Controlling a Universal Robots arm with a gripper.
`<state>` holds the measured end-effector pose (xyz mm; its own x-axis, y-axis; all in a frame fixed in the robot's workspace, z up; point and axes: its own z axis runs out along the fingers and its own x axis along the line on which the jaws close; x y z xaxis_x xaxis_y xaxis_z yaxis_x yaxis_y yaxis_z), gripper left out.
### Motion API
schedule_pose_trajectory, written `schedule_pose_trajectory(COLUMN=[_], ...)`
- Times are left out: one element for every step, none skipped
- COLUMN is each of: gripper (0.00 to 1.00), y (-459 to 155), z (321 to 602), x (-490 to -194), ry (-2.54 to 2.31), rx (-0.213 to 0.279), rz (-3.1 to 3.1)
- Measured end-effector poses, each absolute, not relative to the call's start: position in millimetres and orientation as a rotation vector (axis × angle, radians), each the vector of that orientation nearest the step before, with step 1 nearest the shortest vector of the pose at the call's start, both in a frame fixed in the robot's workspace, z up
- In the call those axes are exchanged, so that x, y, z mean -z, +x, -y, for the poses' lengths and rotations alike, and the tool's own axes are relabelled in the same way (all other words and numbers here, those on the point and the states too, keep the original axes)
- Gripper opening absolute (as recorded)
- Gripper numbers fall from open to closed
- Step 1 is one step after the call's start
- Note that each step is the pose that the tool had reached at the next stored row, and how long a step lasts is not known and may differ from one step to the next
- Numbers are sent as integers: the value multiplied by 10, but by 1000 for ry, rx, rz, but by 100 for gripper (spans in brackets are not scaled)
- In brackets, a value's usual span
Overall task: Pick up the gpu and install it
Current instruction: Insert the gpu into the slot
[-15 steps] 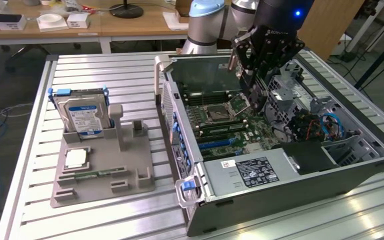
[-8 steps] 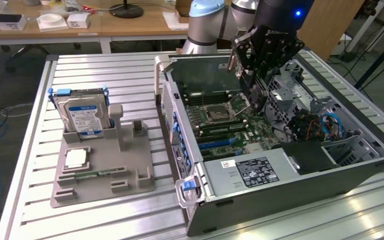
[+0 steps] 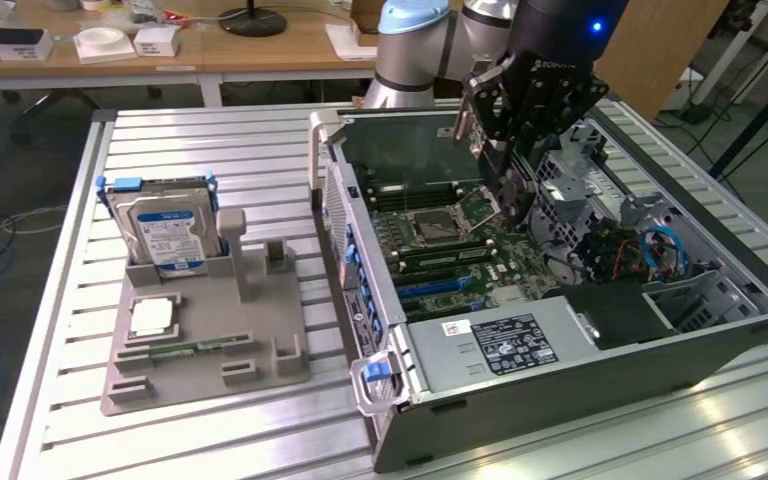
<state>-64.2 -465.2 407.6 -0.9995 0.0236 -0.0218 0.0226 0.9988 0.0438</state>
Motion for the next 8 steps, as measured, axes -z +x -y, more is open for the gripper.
schedule_pose_trajectory(gripper=[26, 26, 26, 26, 26, 26, 26, 26], y=[-642, -642, -642, -642, -642, -642, -643, -642], z=[4652, 4652, 4652, 4652, 4652, 4652, 4652, 4652], x=[-4077, -4076, -4077, -4076, -4076, -4076, -4076, -4076], ry=[25, 21, 17, 13, 10, 6, 2, -5], rx=[-68, -68, -68, -68, -68, -68, -68, -68], rz=[-3119, -3119, -3119, -3119, -3119, -3119, -3119, -3119])
